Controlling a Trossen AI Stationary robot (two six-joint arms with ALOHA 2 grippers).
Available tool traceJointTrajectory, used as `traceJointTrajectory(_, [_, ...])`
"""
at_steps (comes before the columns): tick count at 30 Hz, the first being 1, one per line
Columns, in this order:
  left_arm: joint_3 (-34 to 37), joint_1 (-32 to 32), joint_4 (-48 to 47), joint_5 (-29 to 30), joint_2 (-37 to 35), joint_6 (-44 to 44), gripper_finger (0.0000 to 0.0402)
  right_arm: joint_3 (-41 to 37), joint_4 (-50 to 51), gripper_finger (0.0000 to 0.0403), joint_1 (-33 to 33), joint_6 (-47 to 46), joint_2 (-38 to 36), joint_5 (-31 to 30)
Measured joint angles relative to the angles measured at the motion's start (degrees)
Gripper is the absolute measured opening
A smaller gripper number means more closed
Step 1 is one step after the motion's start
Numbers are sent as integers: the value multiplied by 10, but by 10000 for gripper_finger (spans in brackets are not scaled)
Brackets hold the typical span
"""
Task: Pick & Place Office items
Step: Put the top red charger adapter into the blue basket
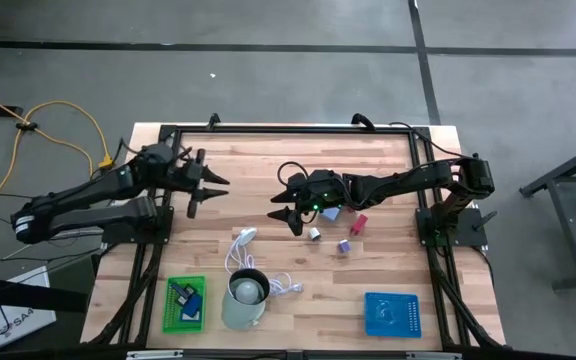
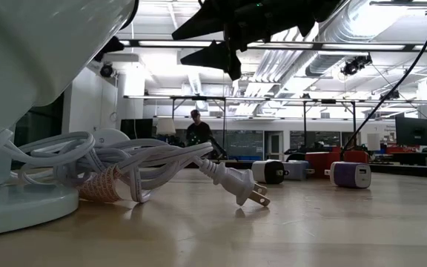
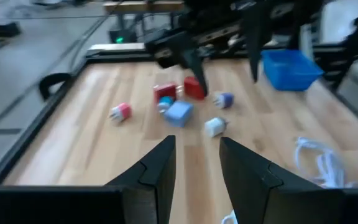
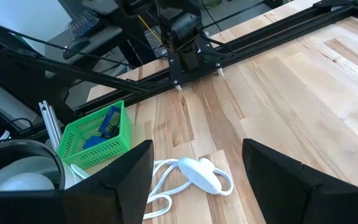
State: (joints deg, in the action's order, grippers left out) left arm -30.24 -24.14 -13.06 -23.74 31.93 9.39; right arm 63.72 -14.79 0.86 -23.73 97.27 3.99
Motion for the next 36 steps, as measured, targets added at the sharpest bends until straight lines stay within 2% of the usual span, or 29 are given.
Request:
traceJointTrajectory(8, [2,78,-76,116,-107,-1,120,0,0,233,0,0,0,0])
traceJointTrajectory(17, [48,144,-78,217,-178,-37,120,0,0,233,0,0,0,0])
traceJointTrajectory(22, [84,165,-50,239,-217,-37,120,0,0,233,0,0,0,0])
traceJointTrajectory(36, [200,184,60,247,-287,-62,120,0,0,233,0,0,0,0])
